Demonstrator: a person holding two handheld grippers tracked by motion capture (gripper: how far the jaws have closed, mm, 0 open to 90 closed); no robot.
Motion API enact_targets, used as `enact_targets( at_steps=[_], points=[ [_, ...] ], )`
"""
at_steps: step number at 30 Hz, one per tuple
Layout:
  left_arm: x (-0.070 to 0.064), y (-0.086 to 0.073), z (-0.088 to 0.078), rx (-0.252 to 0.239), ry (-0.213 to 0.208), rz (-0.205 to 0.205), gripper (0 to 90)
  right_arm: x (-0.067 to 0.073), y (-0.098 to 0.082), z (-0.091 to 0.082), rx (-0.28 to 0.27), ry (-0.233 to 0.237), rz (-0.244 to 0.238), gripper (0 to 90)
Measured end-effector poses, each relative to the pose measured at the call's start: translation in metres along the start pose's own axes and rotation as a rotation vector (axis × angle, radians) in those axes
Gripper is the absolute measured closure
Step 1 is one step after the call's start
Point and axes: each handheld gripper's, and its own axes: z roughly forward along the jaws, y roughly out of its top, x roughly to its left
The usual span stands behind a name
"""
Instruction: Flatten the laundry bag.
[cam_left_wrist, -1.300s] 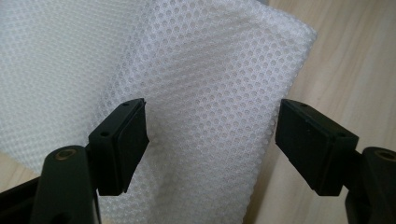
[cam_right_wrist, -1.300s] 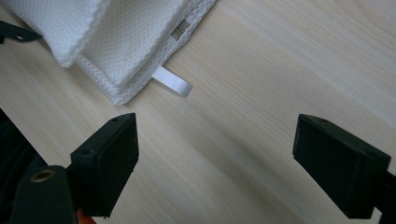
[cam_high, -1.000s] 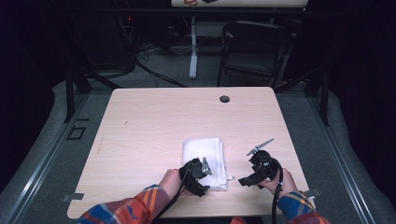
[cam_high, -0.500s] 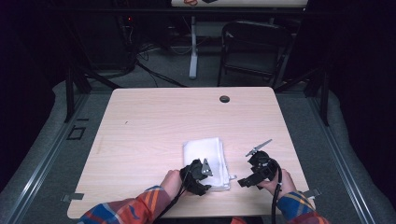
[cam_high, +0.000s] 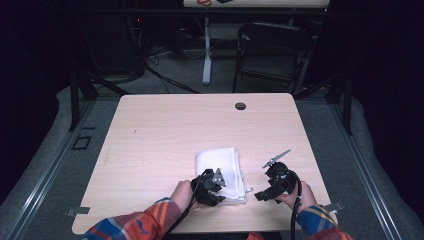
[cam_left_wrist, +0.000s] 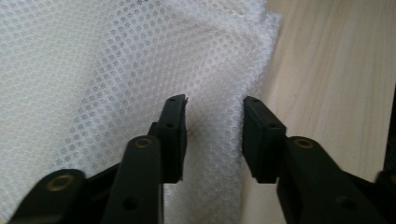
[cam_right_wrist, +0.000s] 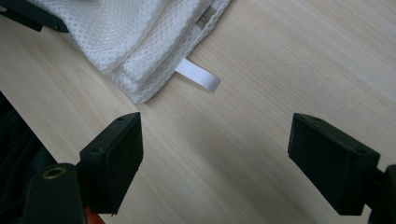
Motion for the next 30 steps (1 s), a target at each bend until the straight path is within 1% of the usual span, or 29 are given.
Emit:
enact_targets(
  at_steps=[1, 2, 3, 4, 5, 7, 8, 9, 10, 11, 13, 15, 16, 18, 19, 20, 23, 24, 26, 27, 28, 29, 30],
  points=[
    [0.001, 0.0, 0.0, 0.002, -0.001, 0.003, 65.4, 0.0, 0.0, 0.0, 0.001, 0.001, -0.001, 18.5],
    [0.0, 0.0, 0.001, -0.005, -0.012, -0.004, 69.1, 0.001, 0.0, 0.001, -0.012, 0.012, 0.002, 18.7],
    [0.001, 0.0, 0.001, -0.003, -0.015, -0.005, 70.7, 0.0, 0.001, -0.001, 0.013, -0.002, -0.019, 19.3],
    [0.001, -0.001, 0.001, -0.005, -0.017, -0.008, 71.8, 0.0, 0.001, -0.001, 0.007, -0.006, -0.025, 19.6],
    [0.002, -0.001, 0.0, -0.01, -0.024, -0.012, 73.7, 0.0, 0.001, -0.001, 0.017, -0.014, -0.036, 20.0],
    [0.004, -0.002, -0.002, -0.022, -0.039, -0.024, 76.0, 0.002, 0.002, -0.001, 0.01, -0.008, -0.044, 20.4],
    [0.004, -0.002, -0.002, -0.025, -0.042, -0.025, 76.9, 0.003, 0.002, -0.001, 0.005, -0.003, -0.043, 20.7],
    [0.004, -0.002, -0.003, -0.031, -0.046, -0.028, 77.7, 0.004, 0.002, 0.0, 0.001, -0.003, -0.031, 20.9],
    [0.005, -0.002, -0.005, -0.046, -0.054, -0.034, 77.7, 0.004, 0.002, 0.0, 0.001, -0.003, -0.031, 20.9],
    [0.005, -0.001, -0.005, -0.047, -0.058, -0.036, 78.1, 0.005, 0.002, 0.0, -0.004, 0.006, -0.026, 20.9],
    [0.005, -0.001, -0.007, -0.053, -0.067, -0.037, 77.6, 0.005, 0.002, 0.0, -0.003, 0.004, -0.025, 20.9],
    [0.005, -0.001, -0.007, -0.052, -0.058, -0.032, 74.0, 0.005, 0.002, 0.0, -0.004, -0.003, -0.027, 21.0],
    [0.005, 0.0, -0.007, -0.057, -0.057, -0.031, 73.9, 0.005, 0.002, 0.0, -0.004, -0.004, -0.026, 21.2],
    [0.004, 0.0, -0.004, -0.035, -0.054, -0.021, 72.2, 0.005, 0.002, 0.001, -0.009, 0.0, -0.021, 22.3],
    [0.002, 0.001, -0.001, -0.014, -0.044, -0.014, 71.4, 0.005, 0.002, 0.001, -0.009, 0.0, -0.027, 22.4],
    [0.001, 0.0, 0.001, -0.004, -0.033, -0.003, 70.0, 0.005, 0.002, 0.0, 0.004, -0.009, -0.033, 22.7],
    [0.0, 0.001, 0.003, 0.007, -0.027, 0.008, 68.9, 0.006, 0.003, 0.0, 0.003, -0.005, -0.037, 22.9],
    [0.0, 0.0, 0.003, 0.008, -0.025, 0.009, 69.4, 0.006, 0.003, 0.0, 0.005, -0.012, -0.042, 23.1],
    [0.001, -0.001, 0.003, 0.007, -0.013, 0.018, 72.6, 0.007, 0.003, 0.0, 0.0, -0.004, -0.038, 23.7],
    [0.0, -0.001, 0.004, -0.001, -0.011, 0.01, 75.3, 0.007, 0.003, 0.001, 0.0, -0.004, -0.036, 24.6],
    [0.0, -0.002, 0.004, -0.003, -0.009, 0.012, 77.3, 0.007, 0.003, 0.002, -0.009, -0.003, -0.03, 24.9],
    [0.0, -0.002, 0.004, -0.004, -0.005, 0.017, 81.4, 0.007, 0.003, 0.001, 0.008, -0.002, -0.047, 25.8],
    [0.001, -0.002, 0.003, -0.007, -0.004, 0.016, 81.4, 0.007, 0.003, 0.001, 0.008, -0.002, -0.047, 25.8]
  ],
)
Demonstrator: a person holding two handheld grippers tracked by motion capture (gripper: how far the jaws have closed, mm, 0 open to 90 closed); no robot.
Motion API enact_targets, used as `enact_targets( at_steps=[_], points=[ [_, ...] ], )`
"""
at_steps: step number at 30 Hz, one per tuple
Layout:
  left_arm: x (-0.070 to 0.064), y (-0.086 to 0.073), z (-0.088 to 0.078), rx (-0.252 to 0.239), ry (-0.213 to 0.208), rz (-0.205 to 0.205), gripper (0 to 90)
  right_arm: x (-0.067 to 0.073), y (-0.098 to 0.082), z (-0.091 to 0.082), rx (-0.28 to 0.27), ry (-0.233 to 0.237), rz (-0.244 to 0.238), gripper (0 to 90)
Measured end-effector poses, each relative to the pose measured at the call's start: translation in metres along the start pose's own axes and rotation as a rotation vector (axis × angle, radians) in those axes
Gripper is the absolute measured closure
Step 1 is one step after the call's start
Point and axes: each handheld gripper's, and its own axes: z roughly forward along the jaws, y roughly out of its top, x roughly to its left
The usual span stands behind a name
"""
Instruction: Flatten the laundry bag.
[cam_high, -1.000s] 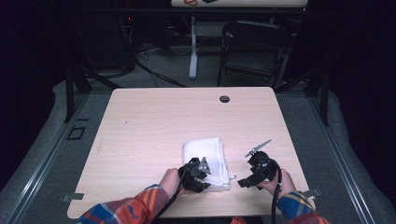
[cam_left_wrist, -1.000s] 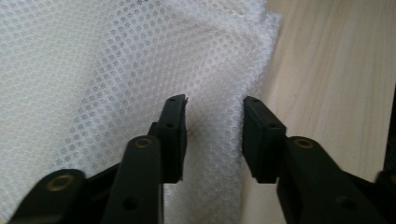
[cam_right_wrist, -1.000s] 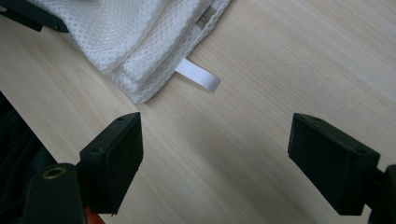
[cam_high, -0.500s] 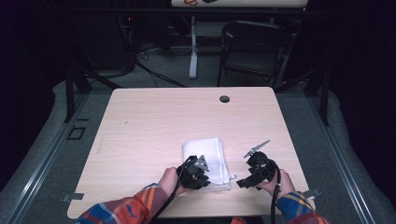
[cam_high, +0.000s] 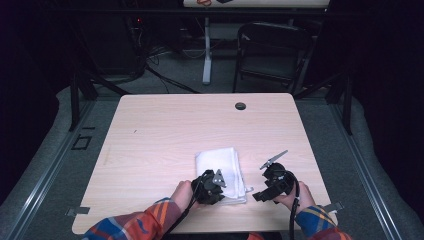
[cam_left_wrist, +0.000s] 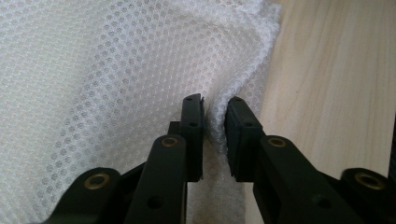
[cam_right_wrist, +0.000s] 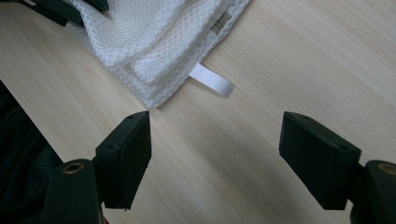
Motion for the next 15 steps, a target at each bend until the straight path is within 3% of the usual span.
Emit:
enact_targets(
  at_steps=[9, 10, 11, 15],
  points=[
    [0.003, -0.002, -0.006, -0.053, 0.008, -0.004, 87.0, 0.004, 0.003, 0.003, -0.009, -0.005, -0.009, 41.8],
    [0.004, -0.002, -0.008, -0.063, 0.006, -0.003, 87.1, 0.006, 0.003, 0.005, -0.017, -0.006, -0.009, 44.4],
    [0.004, -0.002, -0.009, -0.064, 0.011, -0.004, 87.1, 0.007, 0.005, 0.004, -0.003, -0.019, -0.043, 48.4],
    [0.005, -0.003, -0.011, -0.083, 0.011, 0.0, 87.2, 0.014, 0.01, 0.008, -0.024, -0.028, -0.051, 63.8]
  ],
)
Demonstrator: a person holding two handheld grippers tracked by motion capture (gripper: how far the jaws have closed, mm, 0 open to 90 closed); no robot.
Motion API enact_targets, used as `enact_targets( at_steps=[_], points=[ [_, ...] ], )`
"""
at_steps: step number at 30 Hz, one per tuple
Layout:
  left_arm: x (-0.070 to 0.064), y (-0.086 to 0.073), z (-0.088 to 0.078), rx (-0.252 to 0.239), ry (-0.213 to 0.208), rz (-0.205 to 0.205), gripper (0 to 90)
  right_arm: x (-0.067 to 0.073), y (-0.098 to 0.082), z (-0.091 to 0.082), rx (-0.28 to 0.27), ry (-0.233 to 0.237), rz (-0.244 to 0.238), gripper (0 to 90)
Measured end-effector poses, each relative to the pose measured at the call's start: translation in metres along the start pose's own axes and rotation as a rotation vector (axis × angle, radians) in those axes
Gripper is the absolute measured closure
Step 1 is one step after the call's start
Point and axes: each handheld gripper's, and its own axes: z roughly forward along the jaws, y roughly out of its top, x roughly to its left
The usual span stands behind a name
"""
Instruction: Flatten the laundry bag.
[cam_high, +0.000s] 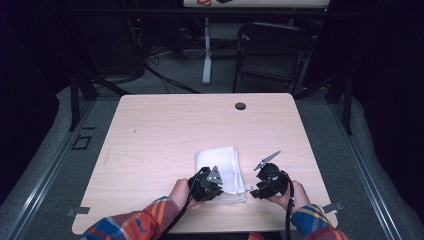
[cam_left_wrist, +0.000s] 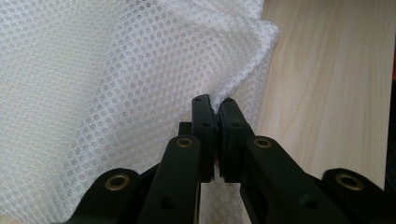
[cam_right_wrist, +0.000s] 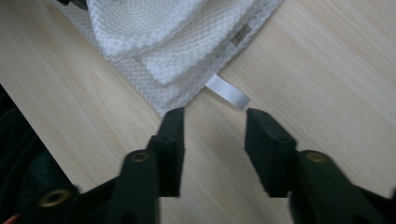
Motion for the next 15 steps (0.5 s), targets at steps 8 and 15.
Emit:
enact_targets(
  at_steps=[8, 15],
  points=[
    [0.0, 0.001, -0.006, -0.03, 0.005, 0.011, 87.3, 0.011, 0.015, 0.013, 0.024, 0.01, -0.069, 86.3],
    [0.001, 0.0, -0.006, -0.039, 0.016, 0.002, 87.4, 0.018, 0.027, 0.03, -0.015, 0.012, -0.109, 90.0]
  ],
)
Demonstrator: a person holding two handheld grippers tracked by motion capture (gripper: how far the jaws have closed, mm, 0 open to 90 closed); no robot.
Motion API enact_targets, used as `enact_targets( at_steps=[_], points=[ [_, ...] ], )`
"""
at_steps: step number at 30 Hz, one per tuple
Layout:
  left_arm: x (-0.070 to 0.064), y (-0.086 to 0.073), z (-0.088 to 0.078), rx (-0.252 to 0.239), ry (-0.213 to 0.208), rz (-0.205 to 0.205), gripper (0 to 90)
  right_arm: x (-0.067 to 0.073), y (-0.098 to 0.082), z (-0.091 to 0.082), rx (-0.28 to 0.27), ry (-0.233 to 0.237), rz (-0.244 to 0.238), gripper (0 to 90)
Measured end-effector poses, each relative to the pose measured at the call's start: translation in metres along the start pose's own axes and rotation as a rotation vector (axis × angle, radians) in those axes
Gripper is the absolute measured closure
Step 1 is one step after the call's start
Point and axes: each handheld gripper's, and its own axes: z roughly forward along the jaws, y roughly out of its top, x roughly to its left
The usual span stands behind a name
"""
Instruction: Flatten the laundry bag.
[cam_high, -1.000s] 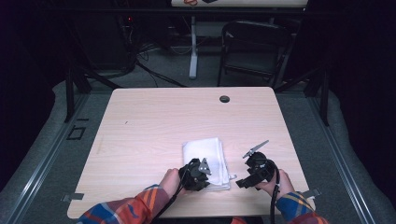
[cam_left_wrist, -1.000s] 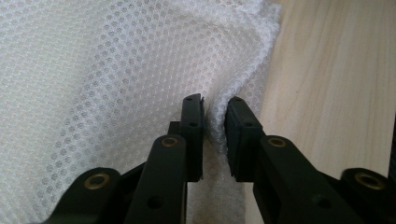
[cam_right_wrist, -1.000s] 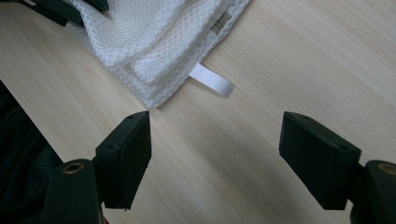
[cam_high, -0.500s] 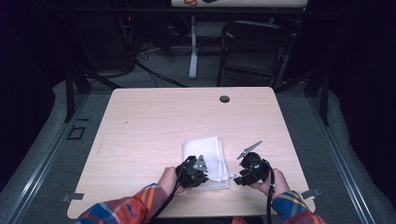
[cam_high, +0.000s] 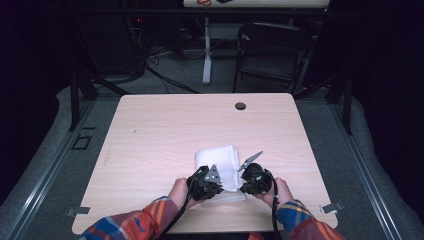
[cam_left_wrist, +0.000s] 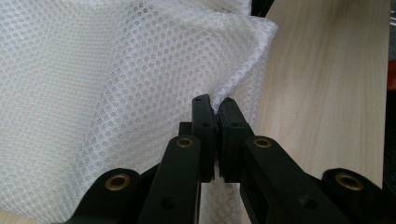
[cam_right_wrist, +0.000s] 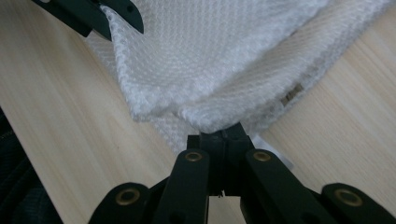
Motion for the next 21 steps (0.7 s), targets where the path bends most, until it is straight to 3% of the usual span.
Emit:
enact_targets(
  at_steps=[5, 6, 11, 17, 18, 21],
  points=[
    [-0.001, 0.0, -0.001, -0.014, 0.023, 0.006, 87.5, 0.003, 0.004, 0.015, 0.029, -0.009, -0.014, 90.0],
    [-0.001, 0.0, -0.001, -0.008, 0.034, 0.011, 87.5, 0.002, 0.006, 0.014, 0.057, -0.014, -0.042, 90.0],
    [0.002, -0.001, -0.004, -0.015, 0.05, -0.001, 87.7, 0.002, 0.005, 0.018, 0.006, 0.0, -0.003, 90.0],
    [0.001, -0.001, -0.01, -0.029, 0.091, -0.01, 87.9, 0.002, 0.004, 0.018, 0.004, 0.0, 0.005, 90.0],
    [0.001, -0.001, -0.011, -0.032, 0.098, -0.011, 87.9, 0.002, 0.004, 0.016, 0.03, -0.012, -0.011, 90.0],
    [0.003, -0.001, -0.013, -0.04, 0.102, -0.017, 87.9, 0.002, 0.004, 0.016, 0.035, -0.014, -0.012, 90.0]
  ],
)
